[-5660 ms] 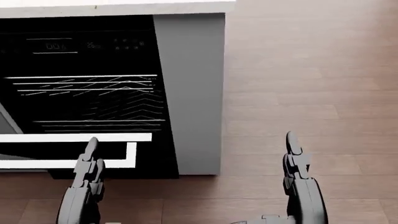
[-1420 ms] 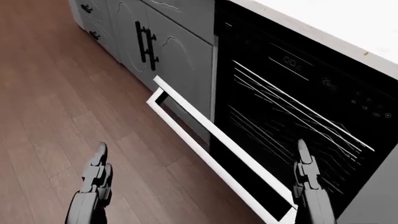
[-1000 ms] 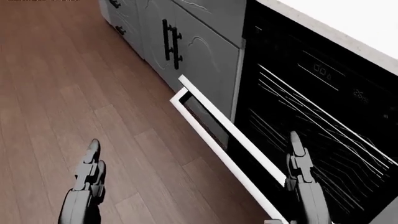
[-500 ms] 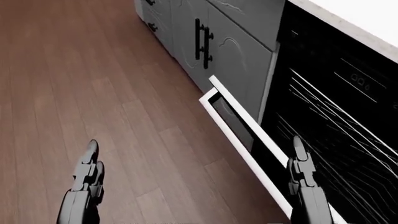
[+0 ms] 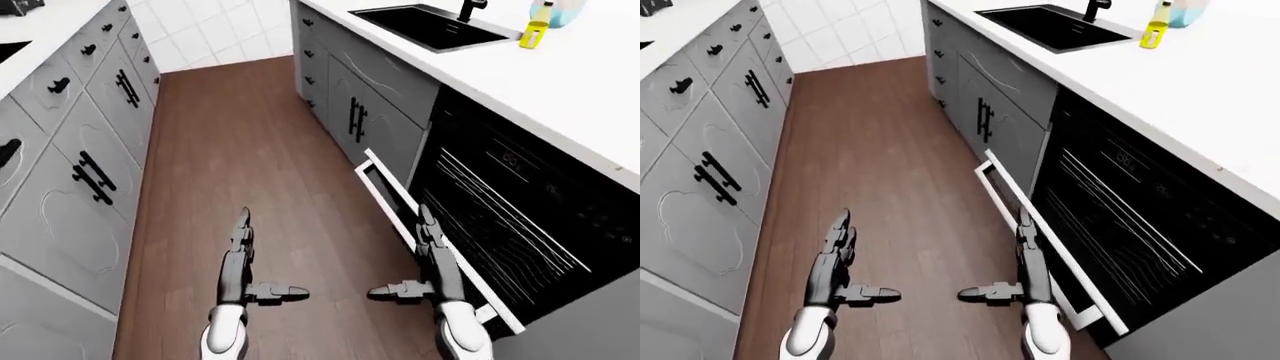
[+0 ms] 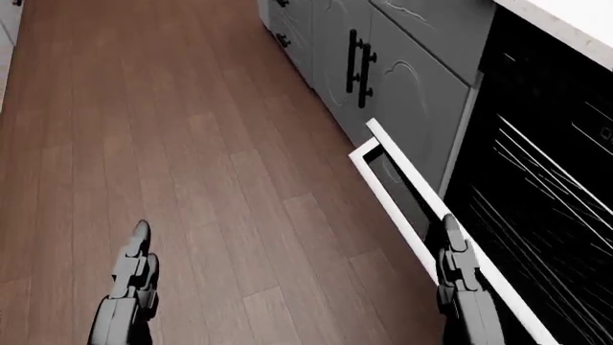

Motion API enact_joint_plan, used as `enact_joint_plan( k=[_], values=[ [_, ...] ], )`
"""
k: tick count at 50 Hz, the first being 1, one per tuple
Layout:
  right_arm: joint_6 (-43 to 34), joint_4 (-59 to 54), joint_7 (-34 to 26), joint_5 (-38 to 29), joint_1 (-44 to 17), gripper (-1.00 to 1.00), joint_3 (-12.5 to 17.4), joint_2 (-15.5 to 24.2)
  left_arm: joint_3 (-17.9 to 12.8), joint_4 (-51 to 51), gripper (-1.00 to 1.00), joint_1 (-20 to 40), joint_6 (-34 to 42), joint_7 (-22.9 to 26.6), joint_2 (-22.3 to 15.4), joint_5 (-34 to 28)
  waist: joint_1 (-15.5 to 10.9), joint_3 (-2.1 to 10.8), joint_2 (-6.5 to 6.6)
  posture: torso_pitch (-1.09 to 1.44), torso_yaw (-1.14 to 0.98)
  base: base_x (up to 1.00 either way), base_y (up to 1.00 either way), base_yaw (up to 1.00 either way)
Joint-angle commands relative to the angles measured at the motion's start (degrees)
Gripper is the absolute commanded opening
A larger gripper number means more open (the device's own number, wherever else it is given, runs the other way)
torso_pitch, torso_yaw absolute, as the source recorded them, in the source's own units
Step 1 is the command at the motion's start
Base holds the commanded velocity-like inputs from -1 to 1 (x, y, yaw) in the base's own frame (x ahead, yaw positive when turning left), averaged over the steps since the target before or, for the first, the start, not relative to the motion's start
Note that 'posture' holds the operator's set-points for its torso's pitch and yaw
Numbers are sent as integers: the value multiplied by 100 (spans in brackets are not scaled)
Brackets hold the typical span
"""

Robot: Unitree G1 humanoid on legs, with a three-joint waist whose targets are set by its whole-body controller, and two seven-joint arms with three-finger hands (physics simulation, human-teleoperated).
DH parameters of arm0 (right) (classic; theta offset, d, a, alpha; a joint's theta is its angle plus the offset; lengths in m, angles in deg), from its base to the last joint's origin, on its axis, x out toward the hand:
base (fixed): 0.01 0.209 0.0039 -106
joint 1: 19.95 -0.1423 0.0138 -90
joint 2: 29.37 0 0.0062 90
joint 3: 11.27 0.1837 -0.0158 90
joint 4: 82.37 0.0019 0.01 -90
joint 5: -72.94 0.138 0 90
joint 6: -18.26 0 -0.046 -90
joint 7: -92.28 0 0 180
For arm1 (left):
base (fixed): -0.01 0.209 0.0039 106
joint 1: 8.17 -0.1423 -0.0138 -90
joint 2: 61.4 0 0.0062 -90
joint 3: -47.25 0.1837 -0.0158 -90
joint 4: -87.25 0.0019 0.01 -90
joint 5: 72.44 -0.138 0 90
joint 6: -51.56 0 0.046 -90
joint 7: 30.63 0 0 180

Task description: Close the dishwasher door

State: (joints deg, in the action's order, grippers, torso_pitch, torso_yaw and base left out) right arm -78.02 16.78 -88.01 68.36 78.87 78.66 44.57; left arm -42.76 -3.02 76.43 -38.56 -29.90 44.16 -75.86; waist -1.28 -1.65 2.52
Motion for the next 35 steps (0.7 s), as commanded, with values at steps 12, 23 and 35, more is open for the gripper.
enact_joint_plan(
  k=[12,23,35],
  values=[
    [158,345,40,-2,-100,100,94,40,104,-275,100,116,-215,22,34,-1,126,40,-593,0,0,0,0,20],
    [199,329,47,7,-71,100,106,37,89,-234,100,130,-237,18,29,0,119,80,266,0,0,0,0,20],
    [206,342,46,10,-43,100,105,36,73,-275,100,128,-206,15,28,9,65,17,-388,0,0,0,0,20]
  ],
)
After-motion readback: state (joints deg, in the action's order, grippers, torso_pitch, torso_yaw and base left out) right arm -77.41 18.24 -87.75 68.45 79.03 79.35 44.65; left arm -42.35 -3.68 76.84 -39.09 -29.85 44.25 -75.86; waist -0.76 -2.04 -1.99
